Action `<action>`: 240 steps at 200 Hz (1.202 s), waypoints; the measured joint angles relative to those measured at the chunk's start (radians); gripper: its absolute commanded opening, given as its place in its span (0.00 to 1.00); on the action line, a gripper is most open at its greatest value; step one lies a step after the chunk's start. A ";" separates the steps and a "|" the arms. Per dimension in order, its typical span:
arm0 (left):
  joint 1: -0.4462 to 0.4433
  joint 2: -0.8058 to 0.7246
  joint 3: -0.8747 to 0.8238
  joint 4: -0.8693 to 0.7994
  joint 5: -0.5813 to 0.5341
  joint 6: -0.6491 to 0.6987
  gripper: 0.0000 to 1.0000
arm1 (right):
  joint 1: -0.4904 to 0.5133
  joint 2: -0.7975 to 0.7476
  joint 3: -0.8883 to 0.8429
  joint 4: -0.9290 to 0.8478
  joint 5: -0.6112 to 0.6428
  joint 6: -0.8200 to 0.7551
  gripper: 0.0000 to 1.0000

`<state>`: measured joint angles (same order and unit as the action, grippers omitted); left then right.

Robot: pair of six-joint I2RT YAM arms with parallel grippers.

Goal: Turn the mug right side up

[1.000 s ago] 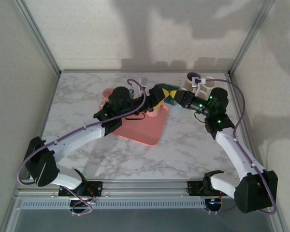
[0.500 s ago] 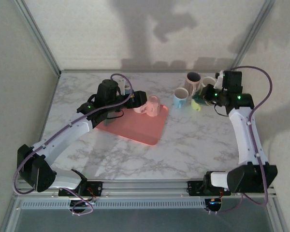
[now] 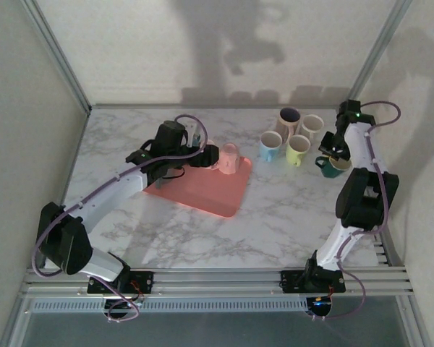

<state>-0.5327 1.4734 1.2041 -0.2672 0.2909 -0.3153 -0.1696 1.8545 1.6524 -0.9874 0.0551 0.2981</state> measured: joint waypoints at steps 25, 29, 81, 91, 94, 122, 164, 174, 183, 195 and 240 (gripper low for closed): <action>0.000 0.014 0.000 0.000 0.000 0.023 0.91 | 0.004 0.071 0.057 -0.002 -0.006 -0.003 0.00; 0.000 0.016 0.000 0.000 0.000 0.026 0.91 | 0.004 0.082 0.068 -0.004 -0.006 -0.004 0.00; 0.001 0.047 0.002 -0.002 0.000 0.050 0.91 | 0.011 0.175 0.135 -0.001 -0.009 -0.023 0.03; 0.001 0.050 0.006 -0.005 0.000 0.050 0.90 | 0.013 0.180 0.142 -0.003 -0.010 -0.025 0.05; 0.001 0.051 0.006 -0.005 0.000 0.051 0.90 | 0.014 0.181 0.144 -0.004 -0.010 -0.026 0.06; 0.001 0.052 0.014 -0.007 0.000 0.051 0.90 | 0.023 0.193 0.158 -0.009 -0.010 -0.028 0.18; 0.001 0.052 0.015 -0.011 -0.001 0.051 0.92 | 0.039 0.193 0.161 -0.001 -0.012 -0.029 0.36; 0.001 0.052 0.015 -0.016 -0.001 0.051 0.92 | 0.041 0.189 0.161 -0.001 -0.014 -0.030 0.38; 0.002 0.052 0.015 -0.022 0.000 0.051 0.92 | 0.041 0.182 0.161 -0.003 -0.014 -0.032 0.41; 0.004 0.051 0.015 -0.024 0.000 0.052 0.92 | 0.041 0.161 0.156 -0.004 -0.014 -0.033 0.43; 0.009 0.030 0.015 -0.026 0.009 0.116 0.82 | 0.041 -0.079 0.041 0.010 -0.052 -0.057 0.50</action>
<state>-0.5236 1.5036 1.2190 -0.2932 0.2996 -0.1993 -0.1284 1.7760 1.6936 -0.9779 0.0032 0.2409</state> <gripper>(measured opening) 0.858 0.493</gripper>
